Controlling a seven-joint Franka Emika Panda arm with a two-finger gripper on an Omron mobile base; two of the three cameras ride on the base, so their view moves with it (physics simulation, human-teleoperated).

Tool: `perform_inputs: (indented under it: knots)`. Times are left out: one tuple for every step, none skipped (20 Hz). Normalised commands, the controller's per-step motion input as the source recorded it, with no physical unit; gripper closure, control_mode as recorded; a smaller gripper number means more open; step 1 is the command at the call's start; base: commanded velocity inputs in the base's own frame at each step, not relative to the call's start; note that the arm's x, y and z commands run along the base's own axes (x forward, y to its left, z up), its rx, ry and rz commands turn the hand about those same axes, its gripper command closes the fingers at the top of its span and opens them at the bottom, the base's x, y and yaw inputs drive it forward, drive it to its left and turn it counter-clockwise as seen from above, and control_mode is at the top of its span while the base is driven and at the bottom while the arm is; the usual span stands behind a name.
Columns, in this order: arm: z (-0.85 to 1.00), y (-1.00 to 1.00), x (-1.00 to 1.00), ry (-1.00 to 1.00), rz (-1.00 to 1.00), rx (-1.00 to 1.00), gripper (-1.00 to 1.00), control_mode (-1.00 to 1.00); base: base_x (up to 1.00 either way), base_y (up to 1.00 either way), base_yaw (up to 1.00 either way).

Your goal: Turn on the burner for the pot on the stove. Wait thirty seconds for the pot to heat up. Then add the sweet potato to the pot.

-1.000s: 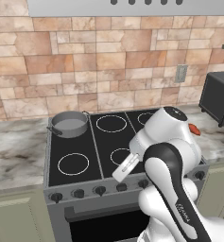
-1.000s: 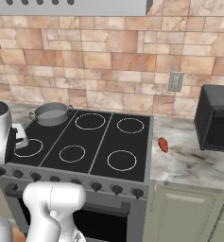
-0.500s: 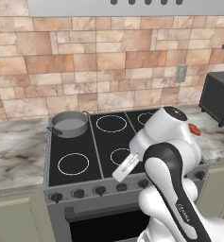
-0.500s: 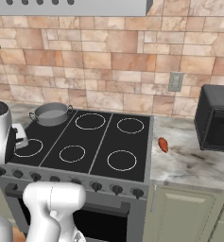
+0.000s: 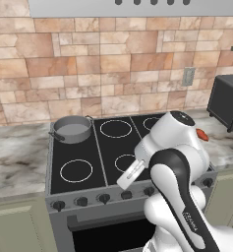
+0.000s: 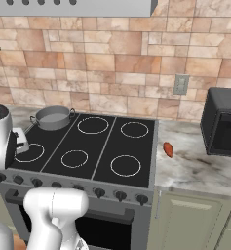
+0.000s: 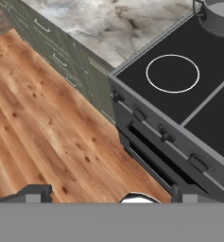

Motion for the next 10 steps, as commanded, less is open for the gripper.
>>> perform_inputs:
  knots:
    - [0.0,0.0,0.0,0.0,0.0,0.0,-1.0,-1.0,0.0,0.0,0.0]
    - [0.0,0.0,0.0,0.0,0.0,0.0,-1.0,-1.0,0.0,0.0,0.0]
    - [0.0,0.0,0.0,0.0,0.0,0.0,-1.0,-1.0,0.0,0.0,0.0]
    - [0.0,0.0,0.0,0.0,0.0,0.0,-1.0,-1.0,0.0,0.0,0.0]
    - [0.0,0.0,0.0,0.0,0.0,0.0,-1.0,-1.0,0.0,0.0,0.0]
    - [0.0,0.0,0.0,0.0,0.0,0.0,-1.0,-1.0,0.0,0.0,0.0]
    - [0.0,0.0,0.0,0.0,0.0,0.0,-1.0,-1.0,0.0,0.0,0.0]
    - [0.0,0.0,0.0,0.0,0.0,0.0,-1.0,-1.0,0.0,0.0,0.0]
    - [0.0,0.0,0.0,0.0,0.0,0.0,-1.0,-1.0,0.0,0.0,0.0]
    - [0.0,0.0,0.0,0.0,0.0,0.0,-1.0,-1.0,0.0,0.0,0.0]
